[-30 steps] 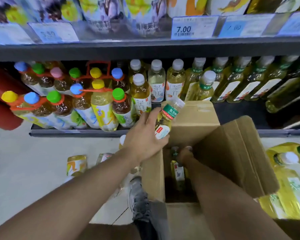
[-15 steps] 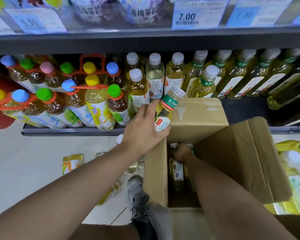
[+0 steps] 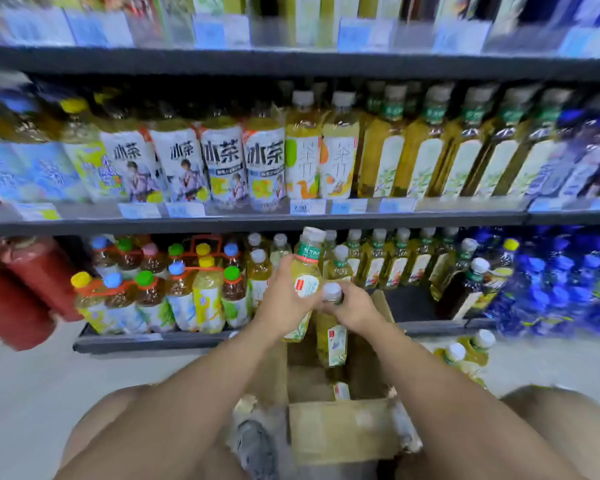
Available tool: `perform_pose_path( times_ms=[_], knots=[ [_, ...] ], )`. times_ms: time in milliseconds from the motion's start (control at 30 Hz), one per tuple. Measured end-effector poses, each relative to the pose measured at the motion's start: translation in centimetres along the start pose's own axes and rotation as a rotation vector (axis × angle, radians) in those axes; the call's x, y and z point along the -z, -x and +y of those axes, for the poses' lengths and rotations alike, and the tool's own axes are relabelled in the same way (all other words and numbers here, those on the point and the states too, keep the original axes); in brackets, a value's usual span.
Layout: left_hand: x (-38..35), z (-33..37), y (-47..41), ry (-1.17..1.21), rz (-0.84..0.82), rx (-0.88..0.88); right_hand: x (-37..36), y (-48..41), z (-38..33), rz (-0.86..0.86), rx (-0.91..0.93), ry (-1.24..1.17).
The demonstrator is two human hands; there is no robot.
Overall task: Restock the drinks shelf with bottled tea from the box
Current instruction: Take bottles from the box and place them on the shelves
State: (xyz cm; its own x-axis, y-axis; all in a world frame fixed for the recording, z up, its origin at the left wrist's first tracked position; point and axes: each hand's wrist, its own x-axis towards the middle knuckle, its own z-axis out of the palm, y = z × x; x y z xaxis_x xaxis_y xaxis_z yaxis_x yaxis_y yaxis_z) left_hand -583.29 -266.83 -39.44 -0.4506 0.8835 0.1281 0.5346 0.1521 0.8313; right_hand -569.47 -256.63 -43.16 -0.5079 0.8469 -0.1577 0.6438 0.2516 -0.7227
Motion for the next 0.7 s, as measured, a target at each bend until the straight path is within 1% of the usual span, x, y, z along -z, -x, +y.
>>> perform_pose_path(
  times_ms=[100, 300, 467, 567, 700],
  knots=[
    [2.5, 4.7, 0.5, 0.074, -0.001, -0.046, 6.1, 2.7, -4.8, 0.076, 0.106, 0.013],
    [8.1, 14.0, -0.7, 0.023, 0.007, -0.124, 17.2, 6.9, -14.5, 0.195, 0.325, 0.034],
    [13.6, 23.0, -3.4, -0.078, 0.096, -0.303, 25.2, 8.3, -23.1, 0.353, 0.483, 0.028],
    [16.6, 27.7, -5.2, -0.067, 0.146, -0.381, 29.5, 8.8, -27.6, 0.416, 0.581, 0.002],
    [18.9, 32.0, -8.5, -0.050, 0.245, -0.462, 33.9, 7.7, -31.7, 0.543, 0.651, 0.005]
  ],
)
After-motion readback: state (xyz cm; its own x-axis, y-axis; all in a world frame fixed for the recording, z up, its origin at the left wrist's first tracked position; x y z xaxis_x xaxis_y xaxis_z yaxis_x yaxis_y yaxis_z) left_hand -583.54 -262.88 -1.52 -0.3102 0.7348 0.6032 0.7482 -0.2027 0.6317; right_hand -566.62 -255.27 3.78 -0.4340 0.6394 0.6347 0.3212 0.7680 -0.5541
